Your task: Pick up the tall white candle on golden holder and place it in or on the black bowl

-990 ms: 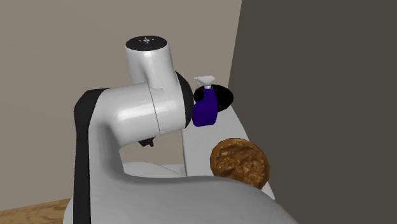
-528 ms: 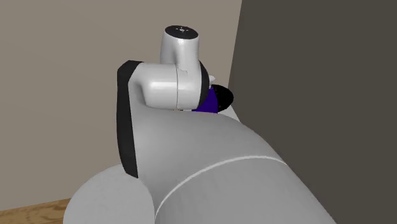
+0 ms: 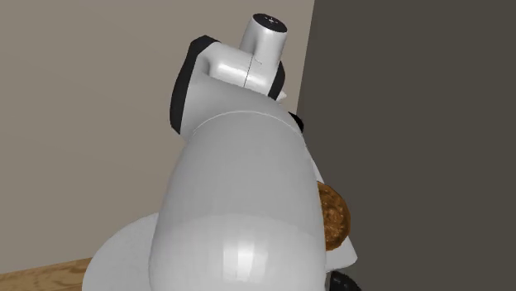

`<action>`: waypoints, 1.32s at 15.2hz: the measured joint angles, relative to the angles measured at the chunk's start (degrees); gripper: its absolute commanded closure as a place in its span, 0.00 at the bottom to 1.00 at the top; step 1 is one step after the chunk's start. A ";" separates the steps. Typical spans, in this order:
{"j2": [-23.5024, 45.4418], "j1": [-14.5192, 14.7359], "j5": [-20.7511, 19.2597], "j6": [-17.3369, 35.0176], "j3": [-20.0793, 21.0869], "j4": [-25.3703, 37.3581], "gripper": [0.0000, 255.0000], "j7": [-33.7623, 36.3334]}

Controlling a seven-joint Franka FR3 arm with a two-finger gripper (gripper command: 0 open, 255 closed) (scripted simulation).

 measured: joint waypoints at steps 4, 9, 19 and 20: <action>6.77 -2.88 7.66 -1.78 -0.77 6.27 0.00 -5.16; 9.00 -3.11 10.11 1.77 -0.01 6.49 0.00 -6.62; 8.72 -3.17 10.42 7.94 0.78 4.55 1.00 -7.34; 8.60 -3.08 10.39 9.89 0.80 4.07 1.00 -7.36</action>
